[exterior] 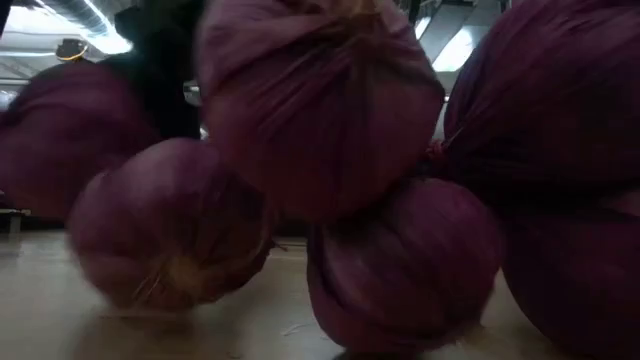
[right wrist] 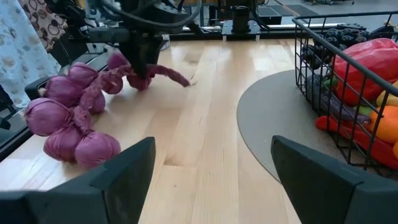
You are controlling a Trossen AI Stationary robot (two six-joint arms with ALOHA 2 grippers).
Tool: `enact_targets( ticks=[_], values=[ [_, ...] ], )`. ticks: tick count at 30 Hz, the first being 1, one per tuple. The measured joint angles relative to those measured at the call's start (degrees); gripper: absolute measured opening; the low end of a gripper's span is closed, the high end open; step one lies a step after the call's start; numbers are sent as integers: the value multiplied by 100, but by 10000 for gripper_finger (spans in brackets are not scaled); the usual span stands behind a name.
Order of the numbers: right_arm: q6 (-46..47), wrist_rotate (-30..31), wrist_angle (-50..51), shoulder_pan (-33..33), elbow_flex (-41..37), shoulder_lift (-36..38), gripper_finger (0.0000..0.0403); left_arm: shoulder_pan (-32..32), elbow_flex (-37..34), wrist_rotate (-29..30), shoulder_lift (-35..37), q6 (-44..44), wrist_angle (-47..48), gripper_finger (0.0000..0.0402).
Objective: Build produce basket
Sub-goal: Put the purple garlic into the black wire basket
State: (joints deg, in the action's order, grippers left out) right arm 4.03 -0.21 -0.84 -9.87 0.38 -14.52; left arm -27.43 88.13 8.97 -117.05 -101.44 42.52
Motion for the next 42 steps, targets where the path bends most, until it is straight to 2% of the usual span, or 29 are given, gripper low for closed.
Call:
enact_targets(
  ticks=[10, 13, 18, 21, 29, 33, 42],
  values=[
    [0, 0, 0, 0, 0, 0, 322, 14, -3, 699, 8, 428, 47, 103],
    [0, 0, 0, 0, 0, 0, 322, 14, -3, 741, 8, 439, 46, 81],
    [0, 0, -2, 0, 0, 0, 322, 3, -3, 882, 8, 455, 46, 21],
    [-2, 0, 0, 0, 0, 0, 322, 3, -3, 1000, 8, 646, 44, 12],
    [-21, 0, 0, 0, 0, 0, 322, 61, 17, 2228, 11, 1768, -4, 10],
    [-22, 0, 0, 0, 0, 0, 322, 175, 252, 2838, 11, 2458, 0, 9],
    [-22, 0, 0, 0, 0, 0, 322, 581, 1823, 3432, 14, 5084, 2, 8]
  ],
)
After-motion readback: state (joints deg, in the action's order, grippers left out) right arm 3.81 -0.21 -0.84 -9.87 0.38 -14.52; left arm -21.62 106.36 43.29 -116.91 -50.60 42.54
